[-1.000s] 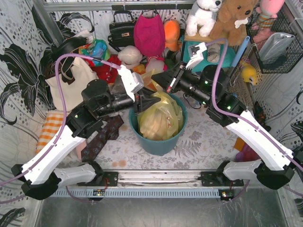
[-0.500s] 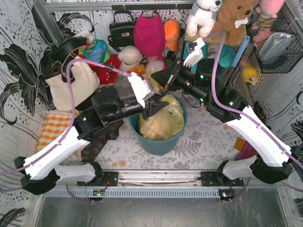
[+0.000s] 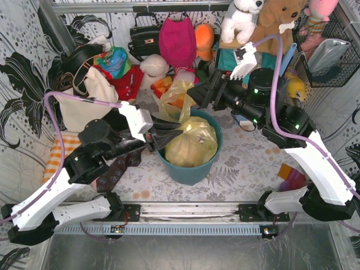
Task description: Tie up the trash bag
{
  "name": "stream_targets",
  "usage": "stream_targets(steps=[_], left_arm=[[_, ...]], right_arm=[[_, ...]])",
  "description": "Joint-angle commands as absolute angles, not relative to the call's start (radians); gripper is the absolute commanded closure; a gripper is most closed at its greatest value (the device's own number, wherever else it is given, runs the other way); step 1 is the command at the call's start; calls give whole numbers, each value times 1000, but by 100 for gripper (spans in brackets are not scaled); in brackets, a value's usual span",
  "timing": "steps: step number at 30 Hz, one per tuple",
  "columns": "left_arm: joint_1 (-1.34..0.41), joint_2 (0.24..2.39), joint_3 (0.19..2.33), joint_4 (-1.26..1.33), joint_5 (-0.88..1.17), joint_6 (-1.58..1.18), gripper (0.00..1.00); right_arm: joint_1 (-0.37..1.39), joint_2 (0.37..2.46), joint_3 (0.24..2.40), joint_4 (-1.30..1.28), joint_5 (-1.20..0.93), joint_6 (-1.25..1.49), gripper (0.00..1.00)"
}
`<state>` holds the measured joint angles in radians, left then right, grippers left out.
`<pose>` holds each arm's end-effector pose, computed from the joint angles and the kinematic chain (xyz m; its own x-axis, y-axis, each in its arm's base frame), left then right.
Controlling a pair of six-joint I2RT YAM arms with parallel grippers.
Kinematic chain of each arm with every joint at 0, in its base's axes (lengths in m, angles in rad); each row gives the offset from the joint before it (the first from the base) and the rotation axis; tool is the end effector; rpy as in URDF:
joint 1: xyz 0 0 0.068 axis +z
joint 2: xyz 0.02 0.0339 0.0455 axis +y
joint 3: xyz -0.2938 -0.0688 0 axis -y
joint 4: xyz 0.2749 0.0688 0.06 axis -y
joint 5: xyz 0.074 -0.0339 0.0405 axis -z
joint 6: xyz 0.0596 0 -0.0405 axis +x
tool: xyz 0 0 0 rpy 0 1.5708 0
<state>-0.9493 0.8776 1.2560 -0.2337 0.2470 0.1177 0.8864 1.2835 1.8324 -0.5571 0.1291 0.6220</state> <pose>0.1023 -0.1678 0.5158 0.1925 -0.0732 -0.9786 0.9129 0.3791 0.1512 0.1786 0.2067 0.5888 -0.4045 0.4182 -0.8133 -0.5553 0.5943 0.5818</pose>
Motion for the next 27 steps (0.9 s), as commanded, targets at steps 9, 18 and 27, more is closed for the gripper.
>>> stream_targets(steps=[9,18,27], left_arm=[[-954,886,1224,-201,289,106,70],[-954,884,1232,-204,284,119,70],[-954,924,1282,-218,294,140,70]], right_arm=[[891,1484,2217,-820,116,552,23],[891,1615,2463,-976,99,497,54],[892,1564,2417,-984,95,492,64]])
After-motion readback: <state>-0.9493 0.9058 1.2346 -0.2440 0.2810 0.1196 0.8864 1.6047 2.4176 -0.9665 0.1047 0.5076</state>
